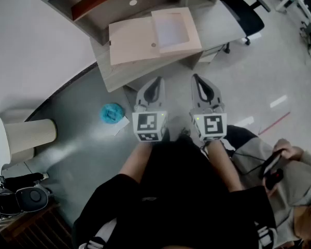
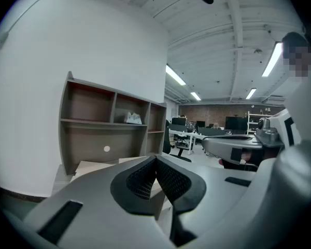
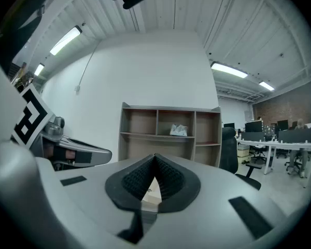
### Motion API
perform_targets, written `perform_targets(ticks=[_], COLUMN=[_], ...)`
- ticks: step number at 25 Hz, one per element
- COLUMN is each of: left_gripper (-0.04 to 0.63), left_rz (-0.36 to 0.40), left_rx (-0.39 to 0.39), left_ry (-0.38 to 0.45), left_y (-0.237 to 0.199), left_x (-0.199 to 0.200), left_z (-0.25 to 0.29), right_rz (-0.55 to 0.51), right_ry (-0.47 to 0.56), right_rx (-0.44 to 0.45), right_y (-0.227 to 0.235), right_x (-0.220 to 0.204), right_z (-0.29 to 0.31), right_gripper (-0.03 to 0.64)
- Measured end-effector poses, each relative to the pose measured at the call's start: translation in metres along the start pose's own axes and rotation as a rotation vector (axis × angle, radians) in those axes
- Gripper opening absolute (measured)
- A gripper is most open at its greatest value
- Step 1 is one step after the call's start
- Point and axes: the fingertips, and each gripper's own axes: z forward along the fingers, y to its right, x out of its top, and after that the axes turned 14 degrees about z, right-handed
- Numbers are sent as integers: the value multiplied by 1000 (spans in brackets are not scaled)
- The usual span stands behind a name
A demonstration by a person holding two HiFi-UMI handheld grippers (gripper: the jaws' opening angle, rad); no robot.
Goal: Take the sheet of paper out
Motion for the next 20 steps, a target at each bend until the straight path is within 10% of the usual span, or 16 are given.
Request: perform_targets(ticks=[20], left_gripper=[44], left_rz=[-69], left_rx=[-149], left_ry=[-84], left_y=[-63], left_x=[-37], left_z=[42], right_rz=[20], right_ry=[-58], right_rx=[-68], right_y=[-34], right_x=[-22], right_z=[66], right_gripper=[17])
